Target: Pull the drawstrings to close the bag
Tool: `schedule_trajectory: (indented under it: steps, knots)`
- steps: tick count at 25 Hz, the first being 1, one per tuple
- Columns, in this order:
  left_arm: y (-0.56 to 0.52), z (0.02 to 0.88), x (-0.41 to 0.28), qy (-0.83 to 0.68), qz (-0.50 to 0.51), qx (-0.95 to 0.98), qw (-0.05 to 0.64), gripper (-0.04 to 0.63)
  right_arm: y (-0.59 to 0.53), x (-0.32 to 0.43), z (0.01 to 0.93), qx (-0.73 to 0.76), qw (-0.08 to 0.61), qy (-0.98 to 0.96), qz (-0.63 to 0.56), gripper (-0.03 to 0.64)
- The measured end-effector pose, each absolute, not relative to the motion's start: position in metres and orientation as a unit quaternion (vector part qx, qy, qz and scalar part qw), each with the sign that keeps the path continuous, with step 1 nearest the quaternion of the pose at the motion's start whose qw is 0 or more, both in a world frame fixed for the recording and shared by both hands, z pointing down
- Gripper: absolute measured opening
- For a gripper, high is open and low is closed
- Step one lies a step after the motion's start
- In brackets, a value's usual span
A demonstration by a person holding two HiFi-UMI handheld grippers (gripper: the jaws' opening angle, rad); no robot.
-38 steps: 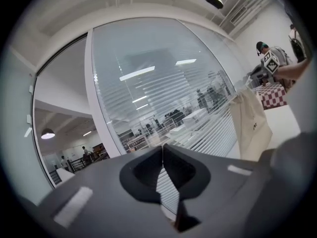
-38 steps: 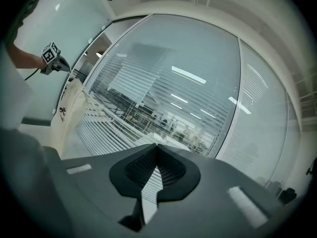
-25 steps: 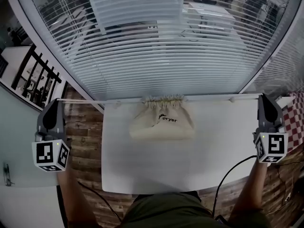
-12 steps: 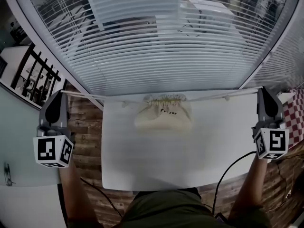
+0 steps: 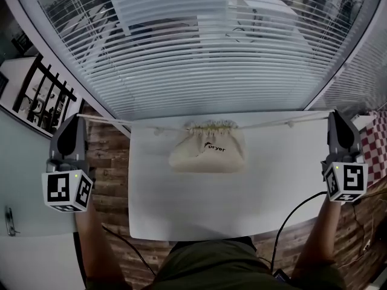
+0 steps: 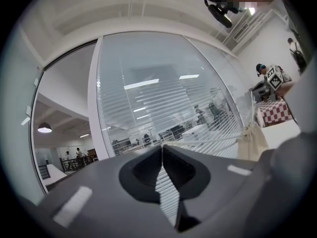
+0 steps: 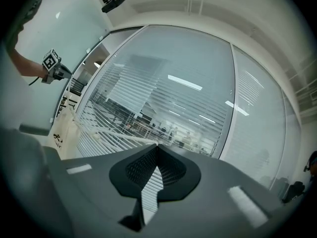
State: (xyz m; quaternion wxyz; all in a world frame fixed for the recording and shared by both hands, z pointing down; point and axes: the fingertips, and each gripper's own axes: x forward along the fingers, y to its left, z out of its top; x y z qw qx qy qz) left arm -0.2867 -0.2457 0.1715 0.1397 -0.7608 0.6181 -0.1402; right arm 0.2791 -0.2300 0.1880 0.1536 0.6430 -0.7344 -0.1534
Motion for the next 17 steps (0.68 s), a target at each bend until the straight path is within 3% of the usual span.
schedule_trajectory:
  steps: [17]
  knots:
    - [-0.244, 0.186, -0.284, 0.617, -0.151, -0.76, 0.136, 0.011, -0.227, 0.284, 0.201, 0.643, 0.166, -0.732, -0.15, 0.011]
